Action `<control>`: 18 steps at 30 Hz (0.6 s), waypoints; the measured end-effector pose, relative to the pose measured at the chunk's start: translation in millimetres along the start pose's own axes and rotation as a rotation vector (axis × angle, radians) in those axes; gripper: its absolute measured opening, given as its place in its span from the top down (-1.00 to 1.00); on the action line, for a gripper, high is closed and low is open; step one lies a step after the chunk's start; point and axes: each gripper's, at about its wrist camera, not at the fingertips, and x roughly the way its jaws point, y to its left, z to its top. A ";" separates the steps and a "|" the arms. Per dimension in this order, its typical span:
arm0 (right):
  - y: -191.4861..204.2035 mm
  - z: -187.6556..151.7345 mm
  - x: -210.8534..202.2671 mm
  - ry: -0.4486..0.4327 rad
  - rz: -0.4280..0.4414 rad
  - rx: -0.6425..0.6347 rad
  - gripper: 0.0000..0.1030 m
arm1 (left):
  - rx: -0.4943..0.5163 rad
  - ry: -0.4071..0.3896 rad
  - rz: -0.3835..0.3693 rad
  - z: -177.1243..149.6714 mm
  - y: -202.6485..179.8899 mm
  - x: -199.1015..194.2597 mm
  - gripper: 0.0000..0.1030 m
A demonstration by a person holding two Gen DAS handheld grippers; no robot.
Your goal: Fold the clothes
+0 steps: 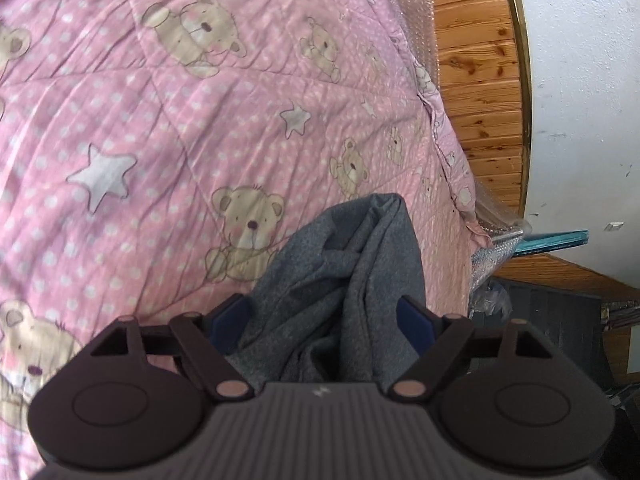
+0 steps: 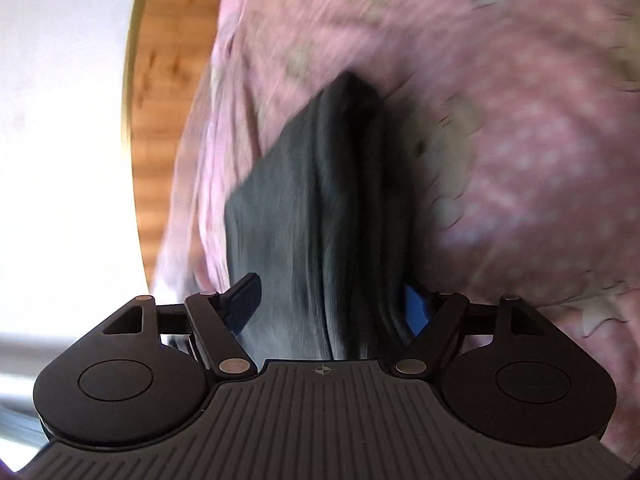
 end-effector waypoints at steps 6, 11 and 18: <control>9.3 8.0 -13.5 -0.065 -0.027 0.034 -0.39 | 0.064 -0.035 0.051 11.2 -7.0 -2.0 -0.59; 16.2 13.2 -5.2 -0.018 -0.017 0.007 -0.48 | 0.112 0.033 -0.013 20.2 -8.9 9.9 -0.68; 19.9 19.0 -12.2 -0.015 -0.052 -0.025 -0.33 | 0.154 0.132 -0.063 8.8 -22.7 29.0 -0.55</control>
